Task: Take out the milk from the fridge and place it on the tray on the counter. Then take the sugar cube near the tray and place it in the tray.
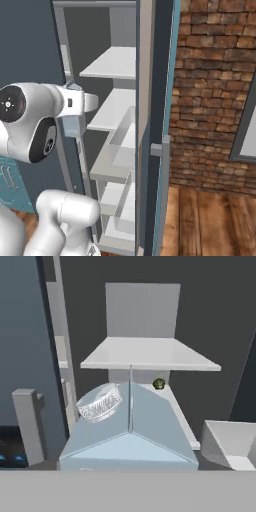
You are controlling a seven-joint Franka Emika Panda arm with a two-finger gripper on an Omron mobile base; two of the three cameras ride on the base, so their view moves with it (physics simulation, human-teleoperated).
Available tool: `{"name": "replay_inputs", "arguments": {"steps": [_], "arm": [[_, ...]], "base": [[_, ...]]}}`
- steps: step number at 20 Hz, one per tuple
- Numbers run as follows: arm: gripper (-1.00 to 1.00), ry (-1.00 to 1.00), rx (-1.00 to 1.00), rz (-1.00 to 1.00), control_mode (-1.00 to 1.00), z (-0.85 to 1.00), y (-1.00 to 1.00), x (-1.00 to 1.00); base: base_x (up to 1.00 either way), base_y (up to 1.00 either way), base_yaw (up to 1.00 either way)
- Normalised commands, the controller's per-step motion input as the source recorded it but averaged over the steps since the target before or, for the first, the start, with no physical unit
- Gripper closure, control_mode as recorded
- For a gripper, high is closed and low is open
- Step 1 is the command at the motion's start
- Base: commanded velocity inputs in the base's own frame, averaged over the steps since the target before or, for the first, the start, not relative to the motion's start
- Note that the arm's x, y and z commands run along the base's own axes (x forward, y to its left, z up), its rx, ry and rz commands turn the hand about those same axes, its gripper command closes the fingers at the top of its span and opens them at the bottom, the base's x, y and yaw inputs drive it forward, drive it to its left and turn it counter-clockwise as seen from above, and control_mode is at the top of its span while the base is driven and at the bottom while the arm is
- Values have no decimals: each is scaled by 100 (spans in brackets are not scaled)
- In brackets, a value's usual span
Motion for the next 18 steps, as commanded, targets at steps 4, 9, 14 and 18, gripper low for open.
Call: {"name": "replay_inputs", "arguments": {"steps": [4,9,14,18], "arm": [[100,-16,5,0,-100,-21,19,-4],[100,0,0,0,100,0,0,0],[100,0,0,0,100,0,0,0],[100,0,0,0,100,0,0,0]], "base": [[0,0,0],[-75,31,0],[-100,77,0],[-90,100,5]]}}
